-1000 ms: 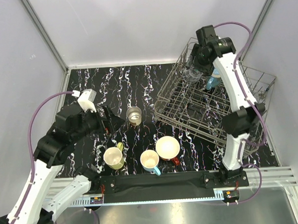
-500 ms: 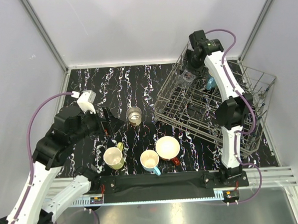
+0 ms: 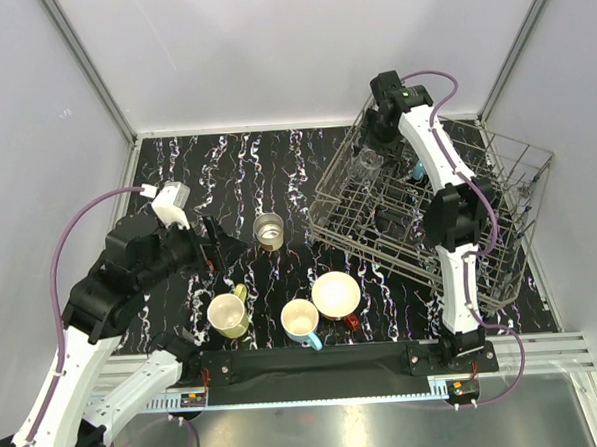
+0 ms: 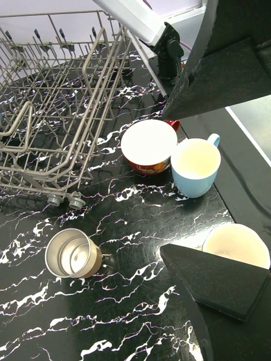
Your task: Load the cups into the dish rack
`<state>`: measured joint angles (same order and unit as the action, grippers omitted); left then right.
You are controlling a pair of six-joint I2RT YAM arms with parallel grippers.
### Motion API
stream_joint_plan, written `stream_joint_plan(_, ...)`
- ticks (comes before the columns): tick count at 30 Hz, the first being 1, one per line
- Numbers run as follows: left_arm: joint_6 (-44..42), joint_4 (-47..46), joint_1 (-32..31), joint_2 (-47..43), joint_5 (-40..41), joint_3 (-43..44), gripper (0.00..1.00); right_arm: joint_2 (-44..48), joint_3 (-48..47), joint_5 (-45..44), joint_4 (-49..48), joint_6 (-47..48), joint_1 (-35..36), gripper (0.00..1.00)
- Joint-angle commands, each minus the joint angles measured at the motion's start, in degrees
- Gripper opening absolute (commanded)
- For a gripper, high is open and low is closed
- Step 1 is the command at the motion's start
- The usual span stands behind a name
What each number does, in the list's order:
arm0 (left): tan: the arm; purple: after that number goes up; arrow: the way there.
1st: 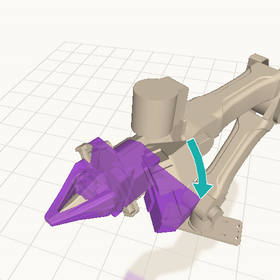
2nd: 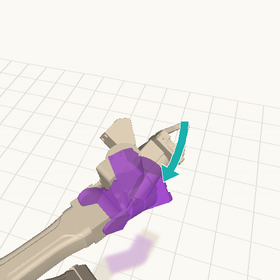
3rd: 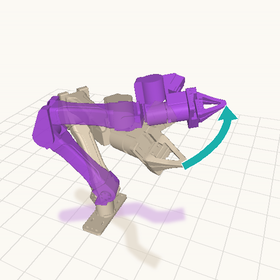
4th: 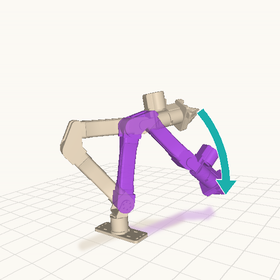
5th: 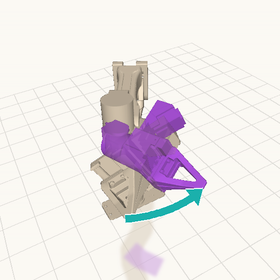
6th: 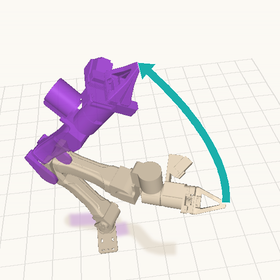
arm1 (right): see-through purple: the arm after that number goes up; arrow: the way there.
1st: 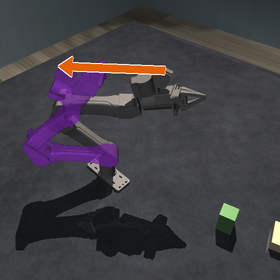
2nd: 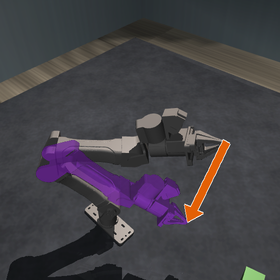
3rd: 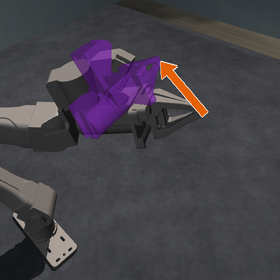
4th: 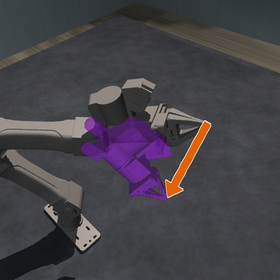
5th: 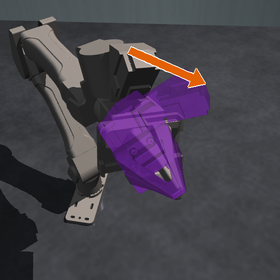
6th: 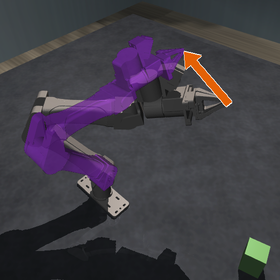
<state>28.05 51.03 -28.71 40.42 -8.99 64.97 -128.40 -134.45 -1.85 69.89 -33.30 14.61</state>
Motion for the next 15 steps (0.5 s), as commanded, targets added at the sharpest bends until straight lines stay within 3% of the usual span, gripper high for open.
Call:
stream_joint_plan(1, -0.9, -1.54, -0.21, -0.96, -0.67, -0.11, 0.99, -0.36, -2.39, -0.17, -1.25, -0.89, -0.28, 0.0)
stream_joint_plan(8, -0.81, -1.37, -0.21, -1.31, -0.67, -0.19, 0.99, -2.12, -2.65, -0.08, -0.89, -0.98, -0.64, 0.11)
stream_joint_plan(12, -0.81, -1.19, -0.21, -1.4, -0.67, -0.28, 0.99, -2.73, -2.74, -0.53, -0.72, -1.15, -0.73, 0.25)
stream_joint_plan(15, -0.81, -1.19, -0.21, -1.4, -0.67, -0.37, 0.99, -3.08, -3.18, -0.53, -0.63, -1.15, -0.9, 0.28)
